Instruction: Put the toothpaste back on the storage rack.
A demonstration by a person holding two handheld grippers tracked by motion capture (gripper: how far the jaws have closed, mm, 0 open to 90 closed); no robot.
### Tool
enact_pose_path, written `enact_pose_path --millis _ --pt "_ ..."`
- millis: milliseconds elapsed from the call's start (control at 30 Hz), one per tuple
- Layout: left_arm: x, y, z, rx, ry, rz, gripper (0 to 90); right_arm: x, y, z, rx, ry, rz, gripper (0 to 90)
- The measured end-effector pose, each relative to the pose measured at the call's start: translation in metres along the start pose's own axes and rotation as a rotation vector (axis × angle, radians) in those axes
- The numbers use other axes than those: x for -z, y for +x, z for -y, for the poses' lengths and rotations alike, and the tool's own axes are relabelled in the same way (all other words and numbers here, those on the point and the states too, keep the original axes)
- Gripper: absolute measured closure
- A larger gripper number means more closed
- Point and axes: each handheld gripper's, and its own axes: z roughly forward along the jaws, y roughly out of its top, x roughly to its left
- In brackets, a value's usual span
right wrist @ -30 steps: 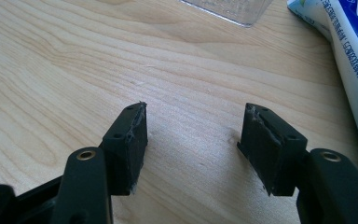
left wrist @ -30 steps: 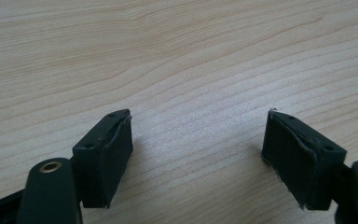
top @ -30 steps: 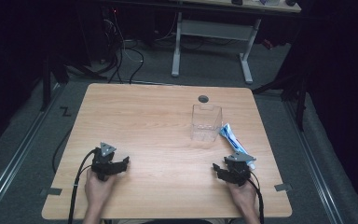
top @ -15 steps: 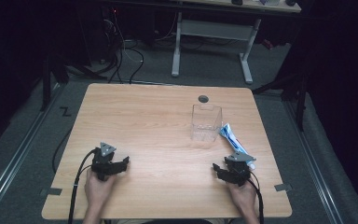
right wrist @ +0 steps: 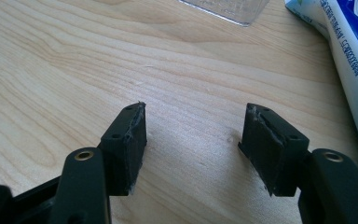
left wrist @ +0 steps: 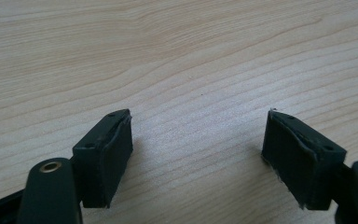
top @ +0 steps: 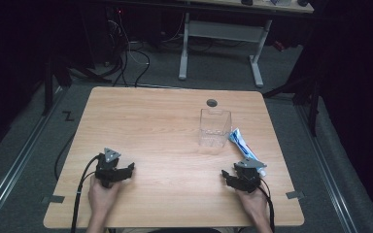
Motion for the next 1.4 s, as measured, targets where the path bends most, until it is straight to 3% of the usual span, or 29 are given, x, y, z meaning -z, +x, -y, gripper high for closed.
enact_pose_path --millis 267,900,1400 --pt "0.000 0.000 0.000 0.000 0.000 0.000 24.6 0.002 -0.002 -0.001 -0.019 0.017 -0.010 40.7" --pt "0.000 0.000 0.000 0.003 -0.003 0.001 24.6 0.025 -0.007 0.008 -0.087 -0.029 -0.098 40.5" --pt "0.000 0.000 0.000 0.002 -0.002 0.001 24.6 0.048 -0.020 0.015 -0.129 -0.108 -0.066 39.8"
